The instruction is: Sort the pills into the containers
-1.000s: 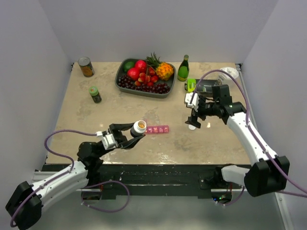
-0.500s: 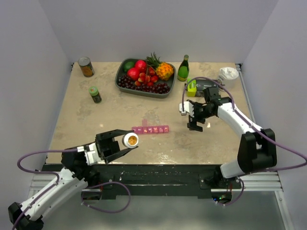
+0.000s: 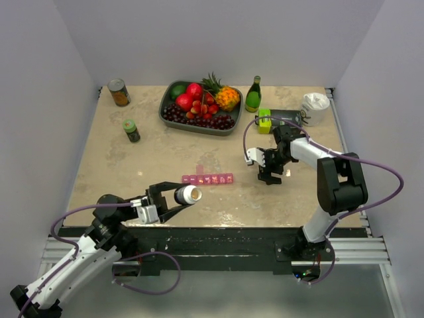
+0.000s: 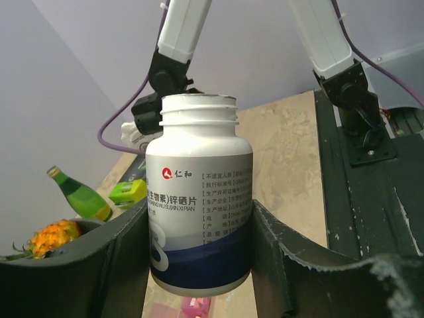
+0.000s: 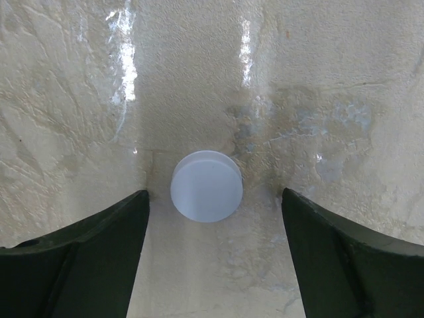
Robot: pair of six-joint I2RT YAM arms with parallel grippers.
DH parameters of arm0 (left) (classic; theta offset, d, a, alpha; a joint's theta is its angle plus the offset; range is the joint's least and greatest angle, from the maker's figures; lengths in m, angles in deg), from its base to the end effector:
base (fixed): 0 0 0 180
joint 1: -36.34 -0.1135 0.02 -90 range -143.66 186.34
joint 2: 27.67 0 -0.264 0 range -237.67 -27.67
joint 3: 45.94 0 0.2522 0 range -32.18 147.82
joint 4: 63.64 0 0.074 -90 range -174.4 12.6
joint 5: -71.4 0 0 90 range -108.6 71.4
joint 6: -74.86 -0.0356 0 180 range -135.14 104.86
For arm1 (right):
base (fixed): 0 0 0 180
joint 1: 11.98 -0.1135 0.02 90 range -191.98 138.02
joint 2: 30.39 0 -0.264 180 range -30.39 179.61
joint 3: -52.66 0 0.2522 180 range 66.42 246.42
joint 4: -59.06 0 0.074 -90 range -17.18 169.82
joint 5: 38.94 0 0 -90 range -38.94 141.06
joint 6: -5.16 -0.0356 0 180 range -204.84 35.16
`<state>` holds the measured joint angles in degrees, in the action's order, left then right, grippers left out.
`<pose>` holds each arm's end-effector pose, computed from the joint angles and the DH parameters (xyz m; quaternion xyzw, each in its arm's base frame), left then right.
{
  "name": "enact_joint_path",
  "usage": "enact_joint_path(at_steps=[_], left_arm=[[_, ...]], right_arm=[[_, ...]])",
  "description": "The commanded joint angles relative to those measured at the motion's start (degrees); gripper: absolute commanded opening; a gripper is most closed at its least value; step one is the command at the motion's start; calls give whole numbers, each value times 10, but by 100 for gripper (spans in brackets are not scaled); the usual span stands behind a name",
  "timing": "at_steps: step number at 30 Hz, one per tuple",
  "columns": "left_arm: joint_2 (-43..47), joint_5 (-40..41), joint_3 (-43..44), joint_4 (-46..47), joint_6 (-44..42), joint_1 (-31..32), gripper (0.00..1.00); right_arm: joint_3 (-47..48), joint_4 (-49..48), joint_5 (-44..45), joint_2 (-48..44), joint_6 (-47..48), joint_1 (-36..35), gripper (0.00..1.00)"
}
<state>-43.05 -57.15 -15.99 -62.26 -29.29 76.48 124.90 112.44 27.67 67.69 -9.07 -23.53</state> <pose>0.0679 -0.0862 0.2749 0.4938 0.3856 -0.3631 0.6896 0.2951 0.0747 0.1602 -0.6868 0.6922 0.1220 0.1852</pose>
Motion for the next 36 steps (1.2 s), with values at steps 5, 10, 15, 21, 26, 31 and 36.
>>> enact_joint_path(at_steps=[5, 10, 15, 21, 26, 31, 36], left_arm=[[9, 44, 17, -27, -25, -2, 0], [-5, 44, 21, -29, -20, -3, 0], [-23, 42, 23, -25, -7, -4, 0], [-54, 37, 25, 4, 35, -5, 0], [-106, 26, 20, 94, 125, -7, 0], [-185, 31, 3, 207, 181, -7, 0], [-302, 29, 6, 330, 207, -6, 0]], right_arm=[[5, 2, 9, 4, -3, -4, 73], [2, 7, 0, 5, -4, -14, 62], [-6, 4, -7, 4, -10, -21, 52], [-2, 14, -19, -9, -39, -26, 25], [79, 105, -112, -63, -80, -28, 15], [158, 172, -258, -136, -128, -73, 15], [213, 188, -316, -173, -164, -145, 15]])
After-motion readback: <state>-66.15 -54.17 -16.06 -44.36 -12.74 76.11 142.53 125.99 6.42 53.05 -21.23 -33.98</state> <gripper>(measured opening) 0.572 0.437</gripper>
